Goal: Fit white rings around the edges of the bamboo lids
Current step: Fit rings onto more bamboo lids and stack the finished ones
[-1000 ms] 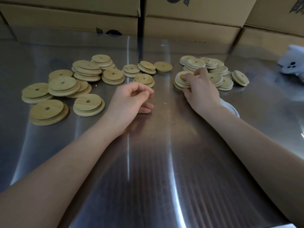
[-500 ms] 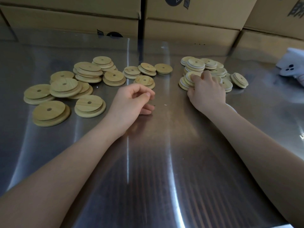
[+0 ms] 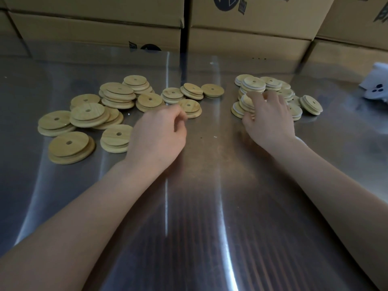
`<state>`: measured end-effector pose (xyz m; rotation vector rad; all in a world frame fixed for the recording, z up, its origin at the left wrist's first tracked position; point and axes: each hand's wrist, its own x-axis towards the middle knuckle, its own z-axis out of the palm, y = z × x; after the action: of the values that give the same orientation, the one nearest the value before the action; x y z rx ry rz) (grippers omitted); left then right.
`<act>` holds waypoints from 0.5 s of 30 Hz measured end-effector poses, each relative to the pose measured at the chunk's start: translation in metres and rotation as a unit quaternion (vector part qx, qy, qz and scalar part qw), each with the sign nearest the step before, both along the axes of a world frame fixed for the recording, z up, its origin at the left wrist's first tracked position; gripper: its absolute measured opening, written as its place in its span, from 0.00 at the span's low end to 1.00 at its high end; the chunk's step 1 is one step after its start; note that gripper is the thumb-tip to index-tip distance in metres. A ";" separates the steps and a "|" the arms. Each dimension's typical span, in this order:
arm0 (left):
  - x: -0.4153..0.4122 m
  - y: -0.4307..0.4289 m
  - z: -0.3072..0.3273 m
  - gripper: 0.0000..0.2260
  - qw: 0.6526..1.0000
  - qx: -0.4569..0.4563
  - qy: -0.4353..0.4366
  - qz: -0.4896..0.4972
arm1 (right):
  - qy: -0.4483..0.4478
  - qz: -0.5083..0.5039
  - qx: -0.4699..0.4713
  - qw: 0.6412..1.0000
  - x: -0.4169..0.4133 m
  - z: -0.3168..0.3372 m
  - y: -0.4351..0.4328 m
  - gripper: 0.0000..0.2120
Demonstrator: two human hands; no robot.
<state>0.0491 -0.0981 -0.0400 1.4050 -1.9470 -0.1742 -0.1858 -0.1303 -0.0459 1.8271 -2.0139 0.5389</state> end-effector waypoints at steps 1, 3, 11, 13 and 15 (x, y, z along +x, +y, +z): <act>0.003 0.000 0.002 0.09 0.998 -0.009 -0.046 0.031 | -0.001 0.007 -0.005 1.000 0.001 0.000 0.001 0.18; 0.009 0.000 0.006 0.12 0.982 0.019 -0.158 0.102 | -0.002 0.024 -0.004 1.000 0.003 0.001 0.003 0.15; 0.027 -0.002 0.020 0.17 0.916 0.202 -0.270 0.216 | -0.127 0.029 0.024 0.991 -0.009 0.011 0.006 0.14; 0.027 -0.003 0.020 0.18 0.921 0.213 -0.256 0.204 | -0.150 0.008 0.049 0.988 -0.022 0.015 0.003 0.14; 0.026 -0.004 0.019 0.19 0.928 0.210 -0.243 0.191 | -0.181 -0.022 0.100 0.978 -0.035 0.019 0.000 0.15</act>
<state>0.0752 -0.1020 -0.0215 2.2607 -2.0394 -0.0628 -0.2207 -0.1298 -0.0266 1.9018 -2.4192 0.7242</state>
